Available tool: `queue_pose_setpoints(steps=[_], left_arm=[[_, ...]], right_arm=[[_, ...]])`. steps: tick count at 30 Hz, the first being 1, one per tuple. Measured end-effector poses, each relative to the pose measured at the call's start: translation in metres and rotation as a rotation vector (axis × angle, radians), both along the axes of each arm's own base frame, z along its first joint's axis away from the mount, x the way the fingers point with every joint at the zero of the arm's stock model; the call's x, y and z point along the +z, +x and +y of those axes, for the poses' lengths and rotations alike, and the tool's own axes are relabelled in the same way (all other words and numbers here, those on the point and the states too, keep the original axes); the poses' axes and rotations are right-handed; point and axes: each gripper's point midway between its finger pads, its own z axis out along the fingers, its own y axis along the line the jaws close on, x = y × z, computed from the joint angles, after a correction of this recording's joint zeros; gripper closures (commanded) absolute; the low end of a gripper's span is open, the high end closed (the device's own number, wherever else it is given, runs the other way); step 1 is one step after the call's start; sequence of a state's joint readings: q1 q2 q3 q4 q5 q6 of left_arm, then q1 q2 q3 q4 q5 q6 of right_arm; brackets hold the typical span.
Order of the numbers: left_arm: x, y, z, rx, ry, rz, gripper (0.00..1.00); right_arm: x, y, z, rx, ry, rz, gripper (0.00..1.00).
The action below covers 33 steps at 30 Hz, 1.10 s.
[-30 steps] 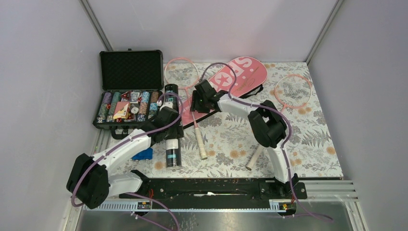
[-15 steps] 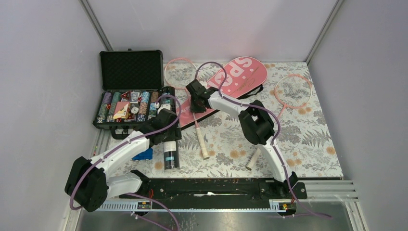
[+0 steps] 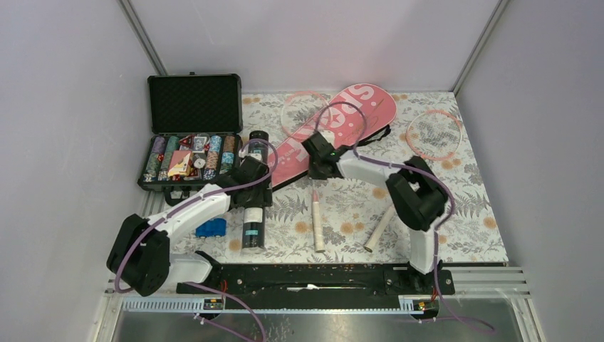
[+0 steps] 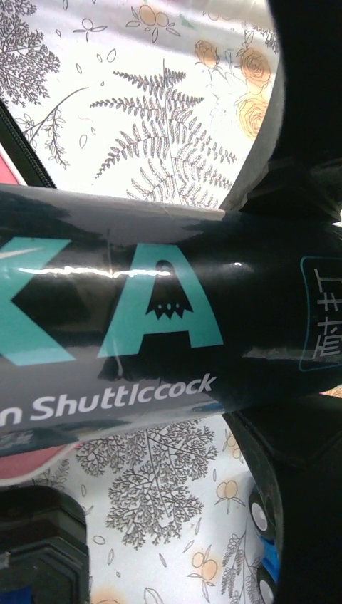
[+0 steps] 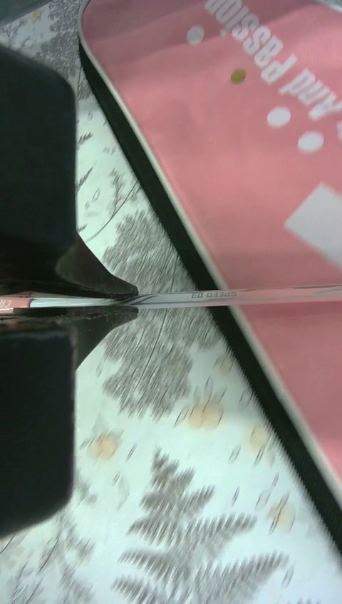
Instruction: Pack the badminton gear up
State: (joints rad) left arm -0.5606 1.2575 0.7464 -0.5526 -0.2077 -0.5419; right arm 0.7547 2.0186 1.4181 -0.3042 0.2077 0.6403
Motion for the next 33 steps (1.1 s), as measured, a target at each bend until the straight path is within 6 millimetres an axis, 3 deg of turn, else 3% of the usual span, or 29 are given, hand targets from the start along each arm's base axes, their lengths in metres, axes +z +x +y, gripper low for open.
queue_pose_setpoints(steps=[6,13,18,25,33], left_arm=[[-0.008,0.011,-0.006,-0.026,0.039,0.038,0.42],[-0.027,0.019,-0.01,-0.051,0.085,0.093,0.36],[-0.037,0.023,-0.012,-0.056,0.104,0.118,0.19],[-0.037,0.025,-0.012,-0.069,0.111,0.114,0.13],[0.001,0.034,-0.016,-0.073,0.077,0.034,0.11]], right_arm=[[0.014,-0.02,-0.058,-0.089,0.038,-0.041,1.0],[0.018,-0.043,-0.087,-0.131,0.071,-0.067,1.0],[0.027,-0.046,-0.094,-0.141,0.095,-0.092,1.0],[0.038,-0.046,-0.096,-0.143,0.118,-0.119,1.0],[0.051,-0.046,-0.094,-0.144,0.157,-0.147,1.0]])
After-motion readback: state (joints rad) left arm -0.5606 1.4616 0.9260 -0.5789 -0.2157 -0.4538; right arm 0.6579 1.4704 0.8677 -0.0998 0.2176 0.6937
